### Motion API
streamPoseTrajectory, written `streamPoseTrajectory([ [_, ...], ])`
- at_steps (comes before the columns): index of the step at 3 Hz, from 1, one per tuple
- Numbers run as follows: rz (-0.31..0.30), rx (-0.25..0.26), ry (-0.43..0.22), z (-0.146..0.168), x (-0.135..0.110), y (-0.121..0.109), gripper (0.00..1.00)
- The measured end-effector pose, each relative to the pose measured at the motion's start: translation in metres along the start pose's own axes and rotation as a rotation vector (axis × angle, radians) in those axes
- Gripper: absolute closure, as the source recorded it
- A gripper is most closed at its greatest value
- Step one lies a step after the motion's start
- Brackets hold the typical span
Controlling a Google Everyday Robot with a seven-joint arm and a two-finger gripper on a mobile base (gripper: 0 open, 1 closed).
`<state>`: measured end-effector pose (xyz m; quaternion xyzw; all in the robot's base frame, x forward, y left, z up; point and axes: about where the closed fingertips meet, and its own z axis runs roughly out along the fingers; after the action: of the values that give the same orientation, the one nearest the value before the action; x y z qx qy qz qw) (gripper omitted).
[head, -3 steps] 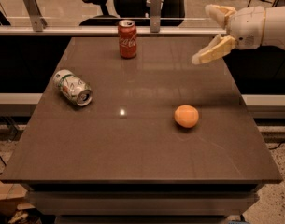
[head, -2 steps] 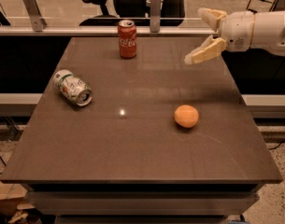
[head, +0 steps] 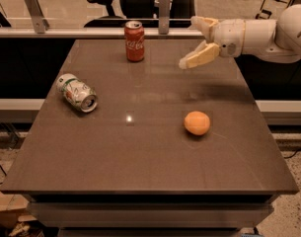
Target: Pick coke can
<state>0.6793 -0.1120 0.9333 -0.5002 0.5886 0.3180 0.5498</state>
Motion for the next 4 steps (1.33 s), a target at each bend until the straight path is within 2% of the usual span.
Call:
streamPoseTrajectory([
  [3, 0.001, -0.085, -0.037, 0.060, -0.011, -0.002, 0.00],
  [4, 0.029, -0.047, 0.000, 0.068, -0.007, -0.008, 0.00],
])
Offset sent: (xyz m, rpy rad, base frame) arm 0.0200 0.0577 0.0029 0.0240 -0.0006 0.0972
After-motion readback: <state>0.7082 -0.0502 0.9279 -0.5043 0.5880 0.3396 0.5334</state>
